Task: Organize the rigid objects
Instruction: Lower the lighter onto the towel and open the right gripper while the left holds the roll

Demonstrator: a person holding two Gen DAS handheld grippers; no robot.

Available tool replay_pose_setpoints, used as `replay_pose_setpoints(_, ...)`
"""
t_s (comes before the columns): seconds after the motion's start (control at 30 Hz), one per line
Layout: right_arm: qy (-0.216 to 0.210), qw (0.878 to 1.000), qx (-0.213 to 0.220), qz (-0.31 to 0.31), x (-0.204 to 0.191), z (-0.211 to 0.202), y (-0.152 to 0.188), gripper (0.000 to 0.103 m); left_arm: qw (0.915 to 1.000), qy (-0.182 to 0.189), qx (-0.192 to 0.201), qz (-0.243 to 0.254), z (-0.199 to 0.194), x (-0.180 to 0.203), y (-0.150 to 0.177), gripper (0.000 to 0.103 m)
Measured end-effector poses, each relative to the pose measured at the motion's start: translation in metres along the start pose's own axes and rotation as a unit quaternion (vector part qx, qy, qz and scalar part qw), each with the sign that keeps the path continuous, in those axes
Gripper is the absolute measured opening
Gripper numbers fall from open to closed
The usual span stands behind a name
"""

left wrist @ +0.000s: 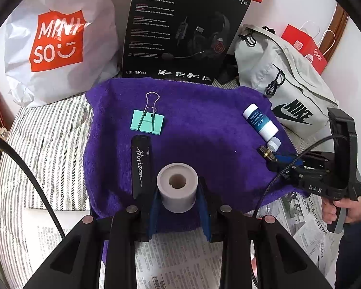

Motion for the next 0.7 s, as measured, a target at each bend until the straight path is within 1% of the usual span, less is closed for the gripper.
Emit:
replay_pose_setpoints(0.2, -0.001, 1.0, 0.006, 0.0, 0.0009, 0.0021, -0.0026, 0.024, 1.0, -0.001, -0.002, -0.001, 0.0037, 0.0, -0.0036, 0.028)
replay_pose_setpoints(0.5, 0.007, 1.0, 0.009, -0.024, -0.0018, 0.0028, -0.002, 0.024, 0.9999, -0.004, -0.012, 0.0, 0.0083, -0.0031, -0.0045, 0.028)
replay_pose_setpoints(0.7, 0.003, 1.0, 0.006, -0.021, -0.0017, 0.0015, -0.0001, 0.024, 0.9999, -0.013, -0.006, -0.004, 0.0072, -0.0079, -0.0083, 0.028)
Point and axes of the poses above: each gripper's, at about its wrist camera, not at the fingertips, and z roughly the way its jaws point, x to its right, y to its underside, the point moved 10 cm from there along z, roughly the way its jaws point, and after that the axes turned 1 degree about x, right-handed, at the moved point
